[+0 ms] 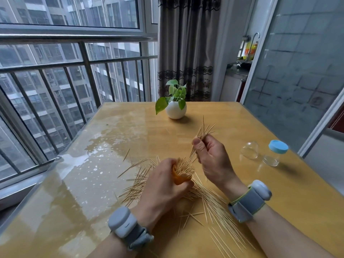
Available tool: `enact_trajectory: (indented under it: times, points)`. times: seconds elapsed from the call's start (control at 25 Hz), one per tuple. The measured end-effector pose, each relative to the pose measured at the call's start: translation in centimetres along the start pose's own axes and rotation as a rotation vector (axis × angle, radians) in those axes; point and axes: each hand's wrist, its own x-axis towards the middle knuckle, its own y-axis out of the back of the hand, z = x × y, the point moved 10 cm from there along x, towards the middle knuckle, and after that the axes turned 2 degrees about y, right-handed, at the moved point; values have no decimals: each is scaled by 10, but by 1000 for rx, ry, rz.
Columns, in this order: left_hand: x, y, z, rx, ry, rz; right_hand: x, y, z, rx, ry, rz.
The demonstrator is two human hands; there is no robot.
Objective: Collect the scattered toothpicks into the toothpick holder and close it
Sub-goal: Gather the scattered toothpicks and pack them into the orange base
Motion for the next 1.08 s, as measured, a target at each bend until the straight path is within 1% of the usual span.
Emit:
enact_trajectory:
  times: [0.08,0.24,0.36,0.52,0.68,0.8,0.88,1.0,1.08]
  points:
    - [0,0,1,-10,-7,-1,-7,-8,-2,-65,42,4]
    - [0,6,0,-12,8,40,-14,-24,2,-158,68,-115]
    - [0,8,-1,-9,-7,59,-14,-23,3,-161,55,-143]
    - [-2,9,2,10,-52,70,-10,-16,12,-115,-29,-155]
    - [-2,11,2,17,-56,69,-9,-20,13,-133,-48,-291]
    - [-3,9,2,28,-64,51,-12,-25,11,-140,-31,-339]
    - [-3,7,3,31,-76,41,-13,-27,8,-159,-19,-340]
    - [-4,6,7,17,-104,24,-10,-18,5,-221,-15,-247]
    - [-5,4,11,4,-125,1,-11,-18,0,-225,10,-224]
